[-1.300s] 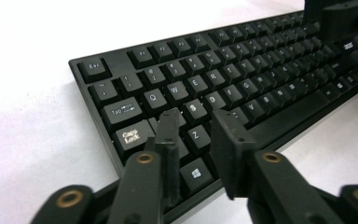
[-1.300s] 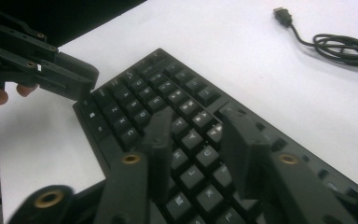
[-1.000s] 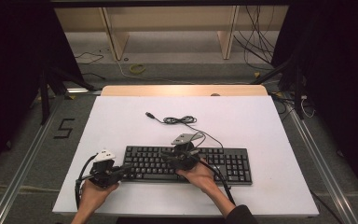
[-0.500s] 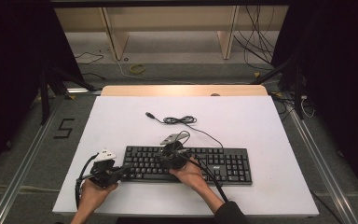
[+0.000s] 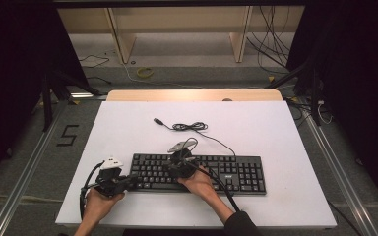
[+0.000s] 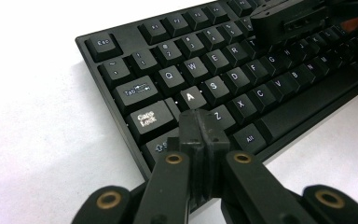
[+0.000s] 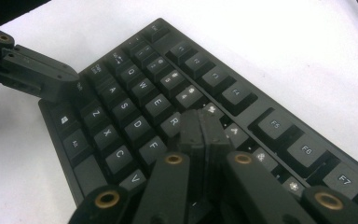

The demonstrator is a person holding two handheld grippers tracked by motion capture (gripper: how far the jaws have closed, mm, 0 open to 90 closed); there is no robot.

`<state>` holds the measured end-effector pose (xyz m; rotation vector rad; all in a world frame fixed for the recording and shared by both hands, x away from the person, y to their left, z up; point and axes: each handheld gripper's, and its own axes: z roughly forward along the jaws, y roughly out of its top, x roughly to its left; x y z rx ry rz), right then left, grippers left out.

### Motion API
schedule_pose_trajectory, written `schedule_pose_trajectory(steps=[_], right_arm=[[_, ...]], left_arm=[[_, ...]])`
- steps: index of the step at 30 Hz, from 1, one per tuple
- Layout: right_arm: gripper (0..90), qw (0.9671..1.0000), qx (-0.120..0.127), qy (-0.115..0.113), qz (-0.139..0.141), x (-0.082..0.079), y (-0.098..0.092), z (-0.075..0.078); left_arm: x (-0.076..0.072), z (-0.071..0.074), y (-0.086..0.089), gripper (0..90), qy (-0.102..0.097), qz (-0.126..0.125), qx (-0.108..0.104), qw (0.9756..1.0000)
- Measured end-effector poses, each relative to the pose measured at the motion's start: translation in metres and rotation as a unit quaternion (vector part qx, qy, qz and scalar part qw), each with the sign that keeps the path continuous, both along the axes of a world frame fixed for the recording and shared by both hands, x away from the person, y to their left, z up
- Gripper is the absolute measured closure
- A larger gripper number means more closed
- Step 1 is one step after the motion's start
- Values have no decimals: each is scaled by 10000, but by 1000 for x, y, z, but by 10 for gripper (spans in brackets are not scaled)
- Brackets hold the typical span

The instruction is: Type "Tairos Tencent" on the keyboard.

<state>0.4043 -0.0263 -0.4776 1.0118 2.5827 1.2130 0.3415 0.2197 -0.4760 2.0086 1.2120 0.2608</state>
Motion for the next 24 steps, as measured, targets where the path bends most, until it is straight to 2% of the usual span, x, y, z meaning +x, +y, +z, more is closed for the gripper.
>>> schedule_pose_trajectory(steps=[17, 20, 24], right_arm=[[900, 10000, 6, 14, -28, 1, 1, -1], [900, 10000, -7, 5, -24, 1, 1, -2], [900, 10000, -61, 15, -19, 0, 2, -3]], left_arm=[[2, -2, 0, 894, 50, -20, 40, 10000], [2, -4, -1, 894, 50, -22, 162, 9999], [3, -4, 0, 895, 97, -5, 117, 9999]])
